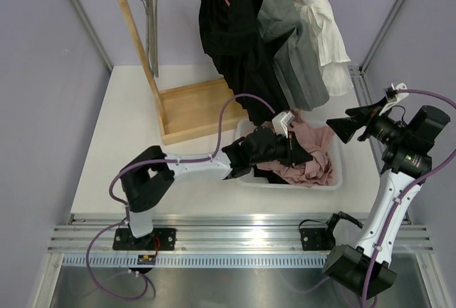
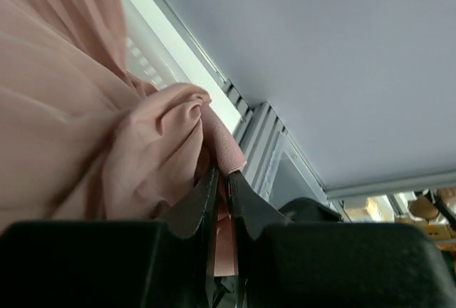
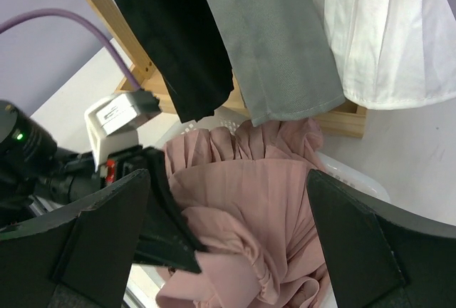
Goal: Remove the skirt from the hanger
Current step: Place the skirt in the bin, then pick up the hanger from the clothesline.
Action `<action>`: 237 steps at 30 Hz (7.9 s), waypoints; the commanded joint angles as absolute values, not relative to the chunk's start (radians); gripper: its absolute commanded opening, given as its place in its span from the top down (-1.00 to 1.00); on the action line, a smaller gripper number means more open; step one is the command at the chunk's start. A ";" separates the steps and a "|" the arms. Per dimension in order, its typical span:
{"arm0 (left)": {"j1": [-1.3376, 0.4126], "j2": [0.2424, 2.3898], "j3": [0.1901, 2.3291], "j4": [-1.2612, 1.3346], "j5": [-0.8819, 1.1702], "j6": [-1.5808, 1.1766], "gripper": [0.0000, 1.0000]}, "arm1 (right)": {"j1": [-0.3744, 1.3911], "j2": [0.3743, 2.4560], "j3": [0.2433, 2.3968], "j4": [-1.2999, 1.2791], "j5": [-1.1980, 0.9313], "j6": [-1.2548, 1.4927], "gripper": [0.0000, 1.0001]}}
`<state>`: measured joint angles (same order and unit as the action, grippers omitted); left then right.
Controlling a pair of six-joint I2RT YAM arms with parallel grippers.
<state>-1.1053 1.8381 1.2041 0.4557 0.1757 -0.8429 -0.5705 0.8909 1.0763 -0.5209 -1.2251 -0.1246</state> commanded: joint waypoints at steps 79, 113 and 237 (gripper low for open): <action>-1.031 1.909 1.316 0.250 0.048 -0.619 -0.25 | -0.575 1.011 1.127 -0.888 -1.253 -0.479 -0.99; -0.771 1.526 1.870 -0.224 -0.411 -0.463 -0.41 | -0.574 0.997 1.138 -0.963 -1.311 -0.561 -0.99; -0.540 2.233 2.447 0.175 -0.181 -1.276 0.24 | -0.574 0.997 1.149 -1.114 -1.374 -0.706 -0.99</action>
